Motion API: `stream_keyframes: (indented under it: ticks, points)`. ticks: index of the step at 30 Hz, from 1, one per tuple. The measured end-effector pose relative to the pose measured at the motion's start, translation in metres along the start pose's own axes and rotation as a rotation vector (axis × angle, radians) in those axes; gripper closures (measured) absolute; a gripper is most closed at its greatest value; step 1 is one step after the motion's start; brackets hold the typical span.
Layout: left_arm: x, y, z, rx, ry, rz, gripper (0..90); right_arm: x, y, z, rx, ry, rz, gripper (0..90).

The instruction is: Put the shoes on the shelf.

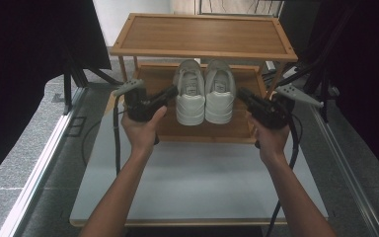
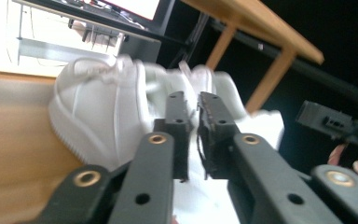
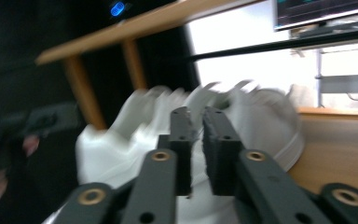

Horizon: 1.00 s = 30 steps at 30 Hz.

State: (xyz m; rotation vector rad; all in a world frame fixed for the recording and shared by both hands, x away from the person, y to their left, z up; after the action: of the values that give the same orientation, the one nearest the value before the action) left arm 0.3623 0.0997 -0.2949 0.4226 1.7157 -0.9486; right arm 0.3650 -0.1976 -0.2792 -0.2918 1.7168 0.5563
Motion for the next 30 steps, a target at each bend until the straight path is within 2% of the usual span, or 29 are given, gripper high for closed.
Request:
stream_keyframes:
  ticks: [4,7,9,11,13,15,18,21,30]
  points:
    - [0.022,-0.015,-0.001,0.004,0.085,0.057,88.9,0.021,0.018,-0.003,-0.062,0.112,-0.117,89.5]
    - [0.034,-0.018,0.01,-0.03,0.145,0.107,89.7,0.032,0.025,0.006,-0.066,0.157,-0.178,89.7]
    - [0.037,-0.016,0.016,-0.05,0.152,0.115,89.7,0.036,0.027,0.012,-0.06,0.165,-0.185,89.6]
    - [0.036,-0.014,0.017,-0.035,0.135,0.103,90.0,0.039,0.028,0.016,-0.047,0.17,-0.194,89.6]
    - [0.034,-0.014,0.017,-0.041,0.134,0.122,90.0,0.041,0.025,0.02,-0.031,0.167,-0.205,89.6]
    - [0.032,-0.013,0.017,-0.045,0.127,0.118,90.0,0.041,0.023,0.021,-0.053,0.161,-0.181,89.7]
    - [0.03,-0.014,0.018,-0.064,0.115,0.124,89.7,0.041,0.024,0.021,-0.041,0.156,-0.192,89.7]
    - [0.028,-0.012,0.021,-0.089,0.113,0.126,89.1,0.041,0.025,0.021,-0.046,0.164,-0.179,89.6]
    - [0.027,-0.004,0.029,-0.091,0.095,0.113,89.0,0.039,0.021,0.022,-0.069,0.171,-0.172,89.6]
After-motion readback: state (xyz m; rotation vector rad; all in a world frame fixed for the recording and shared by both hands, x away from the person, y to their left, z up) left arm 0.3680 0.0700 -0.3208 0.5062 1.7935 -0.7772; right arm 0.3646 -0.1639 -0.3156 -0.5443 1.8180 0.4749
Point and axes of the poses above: each handheld gripper's, and its own axes: z roughly forward along the jaws, x roughly out of its underside, y roughly to its left, the point moved 3 cm from there along z, roughly forward along the jaws, and after that the axes turned 8 degrees about x, right-handed, at the moved point
